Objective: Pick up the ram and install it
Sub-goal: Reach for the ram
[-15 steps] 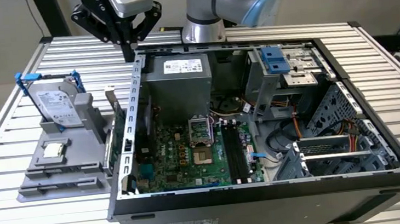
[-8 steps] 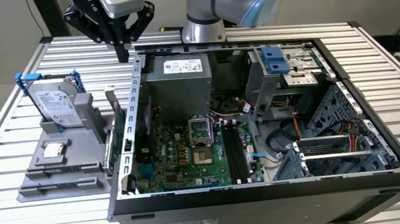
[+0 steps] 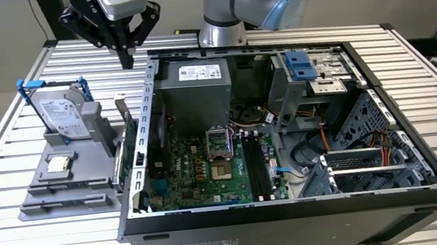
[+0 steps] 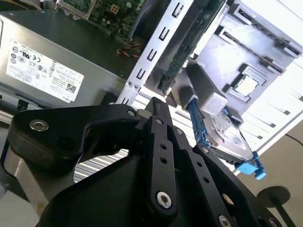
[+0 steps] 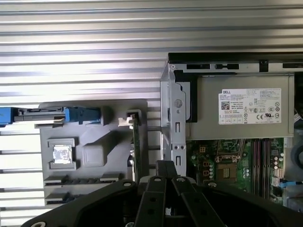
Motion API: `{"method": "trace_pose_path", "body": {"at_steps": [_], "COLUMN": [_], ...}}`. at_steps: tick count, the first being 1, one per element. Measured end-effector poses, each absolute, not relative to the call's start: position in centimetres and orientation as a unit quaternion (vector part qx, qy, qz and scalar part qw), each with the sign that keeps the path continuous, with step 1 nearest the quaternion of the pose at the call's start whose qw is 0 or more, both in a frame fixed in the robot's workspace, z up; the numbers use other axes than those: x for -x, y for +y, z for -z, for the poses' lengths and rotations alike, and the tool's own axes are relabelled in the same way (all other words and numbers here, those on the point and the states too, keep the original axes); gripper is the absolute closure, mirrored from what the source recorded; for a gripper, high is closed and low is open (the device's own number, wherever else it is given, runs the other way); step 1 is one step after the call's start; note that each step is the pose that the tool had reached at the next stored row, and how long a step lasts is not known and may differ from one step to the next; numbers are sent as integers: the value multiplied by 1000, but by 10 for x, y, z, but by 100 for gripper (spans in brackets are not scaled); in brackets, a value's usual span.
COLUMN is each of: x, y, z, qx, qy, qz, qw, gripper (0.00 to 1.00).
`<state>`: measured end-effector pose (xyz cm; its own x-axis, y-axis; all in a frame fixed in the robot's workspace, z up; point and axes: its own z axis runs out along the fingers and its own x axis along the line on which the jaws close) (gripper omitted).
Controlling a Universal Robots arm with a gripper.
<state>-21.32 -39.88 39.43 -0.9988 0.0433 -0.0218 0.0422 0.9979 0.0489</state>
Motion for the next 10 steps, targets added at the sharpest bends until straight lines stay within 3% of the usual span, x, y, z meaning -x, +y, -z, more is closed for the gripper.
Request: {"method": "trace_pose_path", "body": {"at_steps": [10], "x": [228], "y": [-399], "z": [-394], "qx": [-18], "qy": [999], "qz": [-24], "qw": [11], "gripper": [100]}}
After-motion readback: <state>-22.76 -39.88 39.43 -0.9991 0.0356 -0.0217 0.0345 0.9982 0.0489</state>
